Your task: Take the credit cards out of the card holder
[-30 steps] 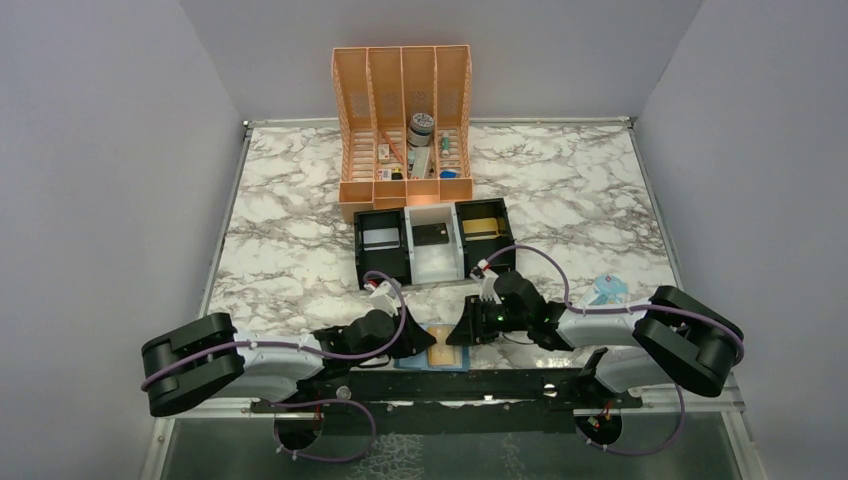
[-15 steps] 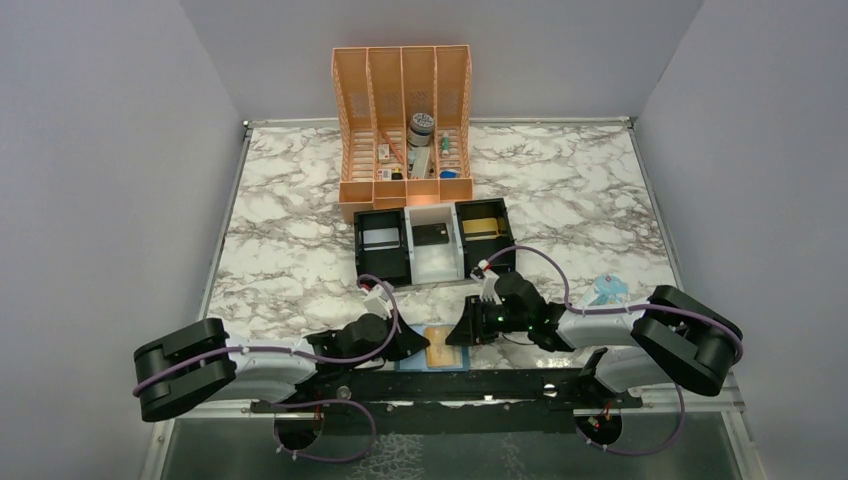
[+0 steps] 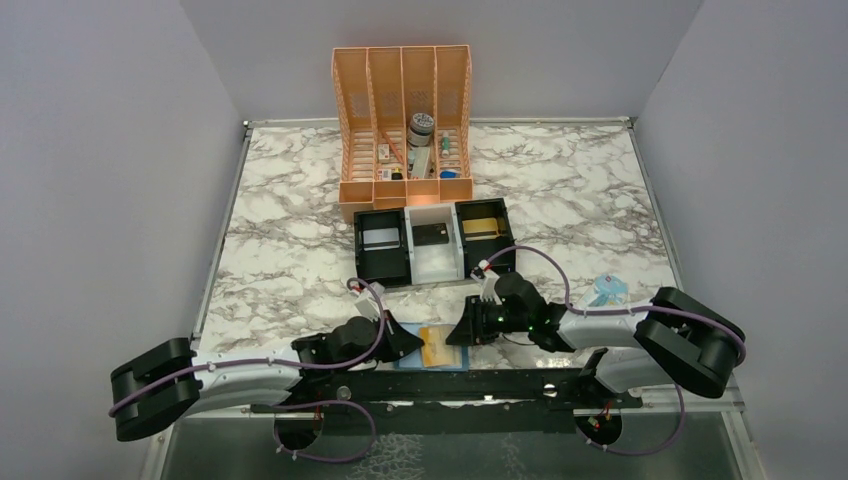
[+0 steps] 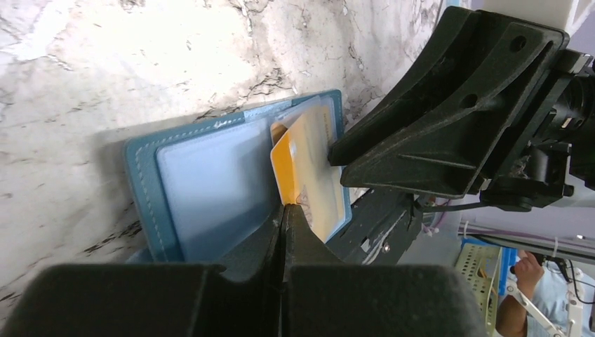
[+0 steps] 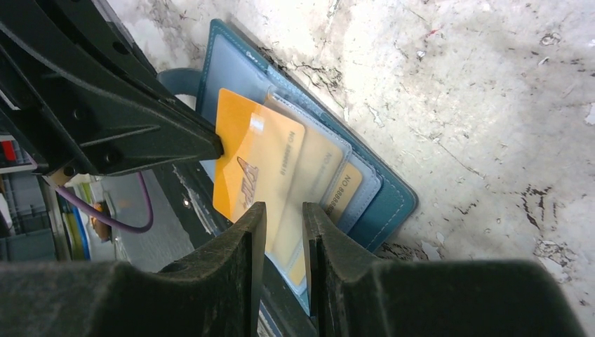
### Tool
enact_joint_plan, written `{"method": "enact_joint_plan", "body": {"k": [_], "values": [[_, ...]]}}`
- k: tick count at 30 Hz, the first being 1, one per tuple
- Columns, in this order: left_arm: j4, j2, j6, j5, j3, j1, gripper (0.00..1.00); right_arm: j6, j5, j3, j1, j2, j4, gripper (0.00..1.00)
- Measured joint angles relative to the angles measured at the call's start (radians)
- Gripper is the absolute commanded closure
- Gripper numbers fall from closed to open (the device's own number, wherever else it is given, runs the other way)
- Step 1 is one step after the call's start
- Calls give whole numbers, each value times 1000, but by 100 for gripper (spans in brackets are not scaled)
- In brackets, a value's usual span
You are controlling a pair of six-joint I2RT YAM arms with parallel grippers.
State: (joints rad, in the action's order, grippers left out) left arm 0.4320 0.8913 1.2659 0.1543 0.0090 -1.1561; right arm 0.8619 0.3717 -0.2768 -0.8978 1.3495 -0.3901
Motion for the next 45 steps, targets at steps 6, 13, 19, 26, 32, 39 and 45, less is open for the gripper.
{"method": "enact_joint_plan", "body": {"k": [6,13,19,26,32,39,45], "values": [[-157,-110,-16,35,11,0,100,-18,-9,-14,0,-15,42,73],[-213,-155,-23,44,11,0,100,-78,-10,-63,0,-53,161,70],[-222,-135,-31,45,21,0,100,-120,21,-108,-6,-77,178,68],[-219,-97,-47,44,45,0,98,-125,38,-147,-44,43,150,67],[-182,-79,-55,42,45,0,77,-73,36,-122,-45,98,64,67],[-117,-28,-49,12,37,0,73,-12,22,-58,-45,103,-63,67],[-42,16,-31,-26,14,0,73,9,16,-39,-45,107,-104,67]]}}
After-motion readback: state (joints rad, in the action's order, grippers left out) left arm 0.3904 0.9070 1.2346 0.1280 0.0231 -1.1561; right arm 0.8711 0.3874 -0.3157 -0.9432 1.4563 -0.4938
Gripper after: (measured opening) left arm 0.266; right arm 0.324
